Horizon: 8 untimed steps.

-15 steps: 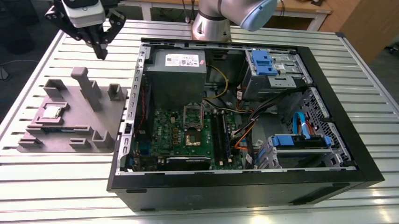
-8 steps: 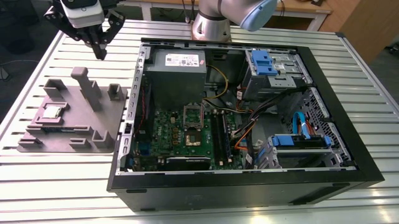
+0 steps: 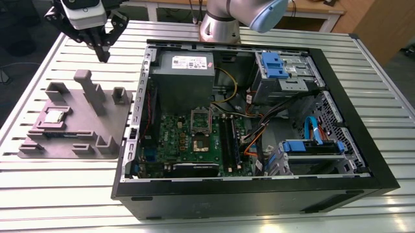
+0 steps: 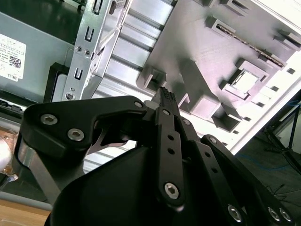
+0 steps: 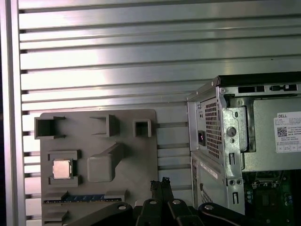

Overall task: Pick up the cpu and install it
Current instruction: 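Reach for the cpu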

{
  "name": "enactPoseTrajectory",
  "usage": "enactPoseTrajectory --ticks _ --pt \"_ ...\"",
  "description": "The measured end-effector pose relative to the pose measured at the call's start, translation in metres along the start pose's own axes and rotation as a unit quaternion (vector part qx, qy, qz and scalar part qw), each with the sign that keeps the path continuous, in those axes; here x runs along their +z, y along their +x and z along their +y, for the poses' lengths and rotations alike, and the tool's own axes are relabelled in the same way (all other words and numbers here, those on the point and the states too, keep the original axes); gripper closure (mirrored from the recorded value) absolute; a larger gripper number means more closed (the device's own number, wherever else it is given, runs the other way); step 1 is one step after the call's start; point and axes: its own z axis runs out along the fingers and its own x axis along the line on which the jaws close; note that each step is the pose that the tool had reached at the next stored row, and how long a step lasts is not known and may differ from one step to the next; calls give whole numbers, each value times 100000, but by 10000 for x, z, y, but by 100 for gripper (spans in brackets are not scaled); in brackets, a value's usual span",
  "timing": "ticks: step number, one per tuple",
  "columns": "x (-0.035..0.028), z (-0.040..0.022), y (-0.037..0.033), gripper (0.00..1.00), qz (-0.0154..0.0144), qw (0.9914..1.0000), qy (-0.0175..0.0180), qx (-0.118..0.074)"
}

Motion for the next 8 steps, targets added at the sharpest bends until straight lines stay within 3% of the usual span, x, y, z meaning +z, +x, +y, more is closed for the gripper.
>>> enactPoseTrajectory --ticks 8 --pt "7 -2 19 90 24 100000 0 5"
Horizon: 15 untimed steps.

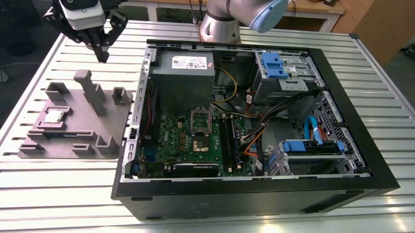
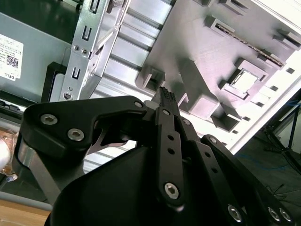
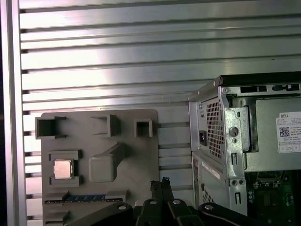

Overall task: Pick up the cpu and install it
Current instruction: 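Reach for the cpu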

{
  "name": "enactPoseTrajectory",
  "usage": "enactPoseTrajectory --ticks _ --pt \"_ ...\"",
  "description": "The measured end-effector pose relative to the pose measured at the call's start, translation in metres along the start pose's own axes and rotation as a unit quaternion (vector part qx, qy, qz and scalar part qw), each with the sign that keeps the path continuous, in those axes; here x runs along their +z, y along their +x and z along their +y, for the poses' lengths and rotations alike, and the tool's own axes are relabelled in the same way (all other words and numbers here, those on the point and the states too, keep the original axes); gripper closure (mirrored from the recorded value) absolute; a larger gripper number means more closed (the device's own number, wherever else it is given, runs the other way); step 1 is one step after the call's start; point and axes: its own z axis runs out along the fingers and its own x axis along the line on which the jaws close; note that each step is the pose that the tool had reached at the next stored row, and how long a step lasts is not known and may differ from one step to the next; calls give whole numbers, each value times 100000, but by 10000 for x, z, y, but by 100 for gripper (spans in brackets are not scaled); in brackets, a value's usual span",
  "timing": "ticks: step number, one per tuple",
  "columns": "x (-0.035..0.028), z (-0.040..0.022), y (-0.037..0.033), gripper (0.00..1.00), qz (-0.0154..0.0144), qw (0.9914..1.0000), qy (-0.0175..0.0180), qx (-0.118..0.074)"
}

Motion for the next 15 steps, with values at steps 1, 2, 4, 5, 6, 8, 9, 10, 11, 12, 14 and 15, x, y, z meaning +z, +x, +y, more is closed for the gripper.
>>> enactPoseTrajectory --ticks 1,2,4,5,6,8,9,10,11,12,14,15 --pt "1 0 3 90 -1 100000 -2 -2" --pt "3 -1 11 90 3 100000 0 -1" --pt "4 -1 15 90 12 100000 2 -3" --pt "5 -1 16 90 12 100000 1 -4" --pt "6 -1 18 90 16 100000 1 0" --pt "7 -2 21 90 24 100000 3 -2" --pt "8 -2 22 90 24 100000 0 -2" --pt "9 -2 24 90 31 100000 2 -1" --pt "9 -2 25 90 34 100000 4 0" --pt "10 -2 27 90 36 100000 1 0" --pt "12 -3 31 90 41 100000 1 0" --pt "13 -3 33 90 42 100000 3 1"
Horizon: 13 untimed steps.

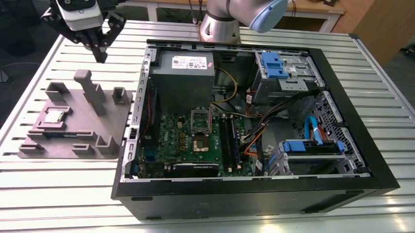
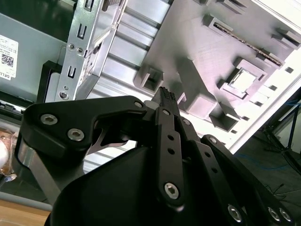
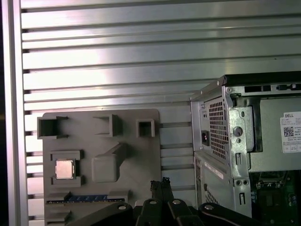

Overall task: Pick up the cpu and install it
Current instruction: 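Reach for the cpu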

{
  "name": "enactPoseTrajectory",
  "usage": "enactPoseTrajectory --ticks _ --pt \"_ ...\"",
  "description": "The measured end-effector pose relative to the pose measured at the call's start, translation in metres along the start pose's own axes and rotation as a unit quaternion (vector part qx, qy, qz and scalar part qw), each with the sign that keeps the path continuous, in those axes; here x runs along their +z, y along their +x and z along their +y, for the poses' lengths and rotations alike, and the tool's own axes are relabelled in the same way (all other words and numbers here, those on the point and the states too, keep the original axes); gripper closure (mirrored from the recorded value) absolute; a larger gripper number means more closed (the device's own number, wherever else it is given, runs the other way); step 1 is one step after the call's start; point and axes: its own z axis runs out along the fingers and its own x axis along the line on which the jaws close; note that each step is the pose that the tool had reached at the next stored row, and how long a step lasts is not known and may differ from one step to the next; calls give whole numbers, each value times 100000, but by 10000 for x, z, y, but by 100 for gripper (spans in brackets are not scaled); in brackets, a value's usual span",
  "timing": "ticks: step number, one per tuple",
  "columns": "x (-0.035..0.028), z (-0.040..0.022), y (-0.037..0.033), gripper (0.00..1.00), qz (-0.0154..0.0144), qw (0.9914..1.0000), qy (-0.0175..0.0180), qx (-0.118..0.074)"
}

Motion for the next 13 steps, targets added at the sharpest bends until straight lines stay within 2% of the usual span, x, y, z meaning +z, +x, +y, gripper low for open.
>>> enactPoseTrajectory --ticks 13 --pt "12 -4 49 90 63 100000 8 3"
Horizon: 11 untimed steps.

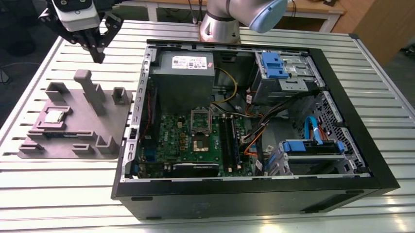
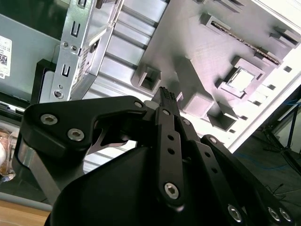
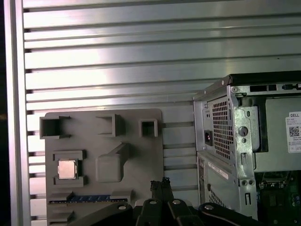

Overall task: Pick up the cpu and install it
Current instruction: 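Reach for the cpu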

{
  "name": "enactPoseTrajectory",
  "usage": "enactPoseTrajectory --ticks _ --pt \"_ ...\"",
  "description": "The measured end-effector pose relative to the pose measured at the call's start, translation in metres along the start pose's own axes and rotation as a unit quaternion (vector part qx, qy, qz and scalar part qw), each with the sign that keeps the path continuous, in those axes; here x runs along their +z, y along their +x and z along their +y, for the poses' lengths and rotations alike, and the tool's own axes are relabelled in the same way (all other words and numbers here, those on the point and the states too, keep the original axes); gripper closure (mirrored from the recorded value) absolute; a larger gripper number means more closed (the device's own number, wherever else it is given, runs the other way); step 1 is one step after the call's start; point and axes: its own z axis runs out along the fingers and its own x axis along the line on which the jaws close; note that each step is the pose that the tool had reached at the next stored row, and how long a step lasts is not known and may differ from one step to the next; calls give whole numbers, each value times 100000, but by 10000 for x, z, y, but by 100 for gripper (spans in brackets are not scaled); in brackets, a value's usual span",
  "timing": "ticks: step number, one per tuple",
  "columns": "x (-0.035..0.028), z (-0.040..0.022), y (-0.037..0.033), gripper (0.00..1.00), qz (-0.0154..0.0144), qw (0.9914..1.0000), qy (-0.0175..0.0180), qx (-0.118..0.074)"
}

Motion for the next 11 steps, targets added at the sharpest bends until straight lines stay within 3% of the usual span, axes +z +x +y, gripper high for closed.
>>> enactPoseTrajectory --ticks 11 --pt "18 -9 108 90 108 100000 3 5"
